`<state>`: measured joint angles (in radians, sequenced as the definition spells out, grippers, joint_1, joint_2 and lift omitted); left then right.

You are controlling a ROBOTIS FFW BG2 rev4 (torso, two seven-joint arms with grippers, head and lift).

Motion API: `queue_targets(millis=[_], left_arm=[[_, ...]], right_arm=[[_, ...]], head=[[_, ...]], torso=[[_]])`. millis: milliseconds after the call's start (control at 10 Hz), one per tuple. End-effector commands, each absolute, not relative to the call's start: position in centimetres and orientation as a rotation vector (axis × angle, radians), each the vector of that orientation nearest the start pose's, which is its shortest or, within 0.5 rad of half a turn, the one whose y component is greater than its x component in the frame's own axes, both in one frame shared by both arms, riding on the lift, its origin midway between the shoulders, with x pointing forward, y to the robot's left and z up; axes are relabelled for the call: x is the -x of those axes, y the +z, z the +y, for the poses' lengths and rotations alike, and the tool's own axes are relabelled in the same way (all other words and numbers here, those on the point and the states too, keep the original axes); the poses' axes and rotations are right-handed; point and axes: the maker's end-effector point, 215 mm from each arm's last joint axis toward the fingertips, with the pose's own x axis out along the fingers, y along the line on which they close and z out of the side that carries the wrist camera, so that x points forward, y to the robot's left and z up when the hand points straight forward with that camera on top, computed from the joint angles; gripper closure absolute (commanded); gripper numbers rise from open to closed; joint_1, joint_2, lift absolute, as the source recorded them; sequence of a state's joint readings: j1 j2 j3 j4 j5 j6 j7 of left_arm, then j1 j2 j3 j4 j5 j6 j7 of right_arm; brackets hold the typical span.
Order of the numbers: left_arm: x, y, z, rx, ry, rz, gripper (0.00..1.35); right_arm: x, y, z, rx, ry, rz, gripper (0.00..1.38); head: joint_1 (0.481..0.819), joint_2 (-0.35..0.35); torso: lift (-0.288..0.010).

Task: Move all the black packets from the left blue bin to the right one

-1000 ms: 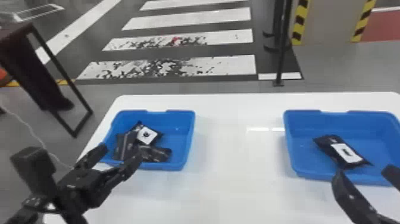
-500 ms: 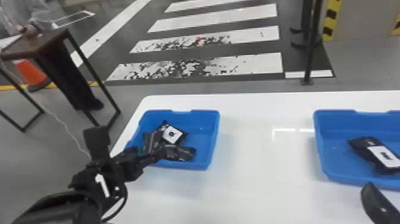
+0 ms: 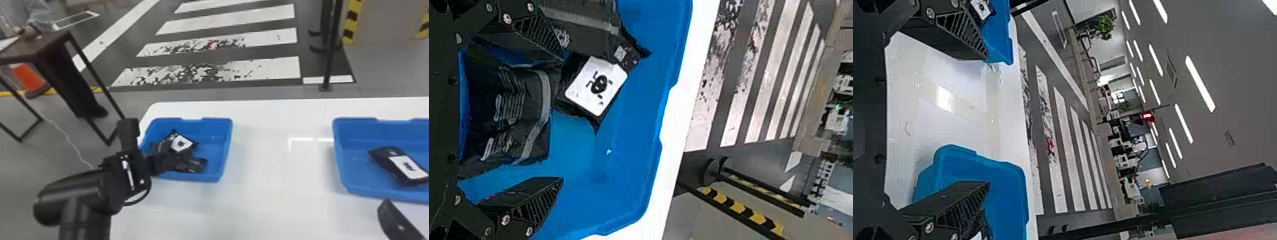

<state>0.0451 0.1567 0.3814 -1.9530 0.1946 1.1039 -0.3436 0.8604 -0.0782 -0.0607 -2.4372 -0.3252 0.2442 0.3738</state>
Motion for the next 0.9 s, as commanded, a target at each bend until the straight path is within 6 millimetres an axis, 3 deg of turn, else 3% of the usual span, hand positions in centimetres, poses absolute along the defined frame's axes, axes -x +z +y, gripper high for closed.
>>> queue_targets(millis=[0, 300, 500, 600, 700, 800], left_arm=[[-49.2, -43.0, 36.4, 0.238, -0.039, 0.716, 0.22], [-49.0, -43.5, 37.3, 0.228, -0.004, 0.739, 0.22], [-49.4, -44.9, 37.1, 0.265, -0.004, 0.788, 0.25], [-49.6, -45.6, 37.1, 0.261, -0.001, 0.811, 0.36], [-49.8, -46.4, 37.0, 0.27, -0.002, 0.832, 0.56], [-49.8, -46.8, 36.8, 0.278, -0.003, 0.845, 0.87]], right_arm=[[-33.2, -31.7, -15.3, -0.282, 0.424, 0.204, 0.13], [-33.0, -32.5, -15.1, -0.302, 0.428, 0.222, 0.13], [-32.9, -32.8, -15.0, -0.312, 0.43, 0.23, 0.13], [-32.9, -33.0, -14.9, -0.322, 0.434, 0.235, 0.13], [-32.9, -33.1, -14.9, -0.326, 0.436, 0.236, 0.13], [-32.9, -33.2, -14.8, -0.327, 0.437, 0.238, 0.13]], head=[[0.695, 0.289], [0.695, 0.289], [0.695, 0.297], [0.695, 0.298], [0.695, 0.297], [0.695, 0.296]], torso=[[-0.14], [-0.14], [-0.14], [-0.14], [-0.14], [-0.14]])
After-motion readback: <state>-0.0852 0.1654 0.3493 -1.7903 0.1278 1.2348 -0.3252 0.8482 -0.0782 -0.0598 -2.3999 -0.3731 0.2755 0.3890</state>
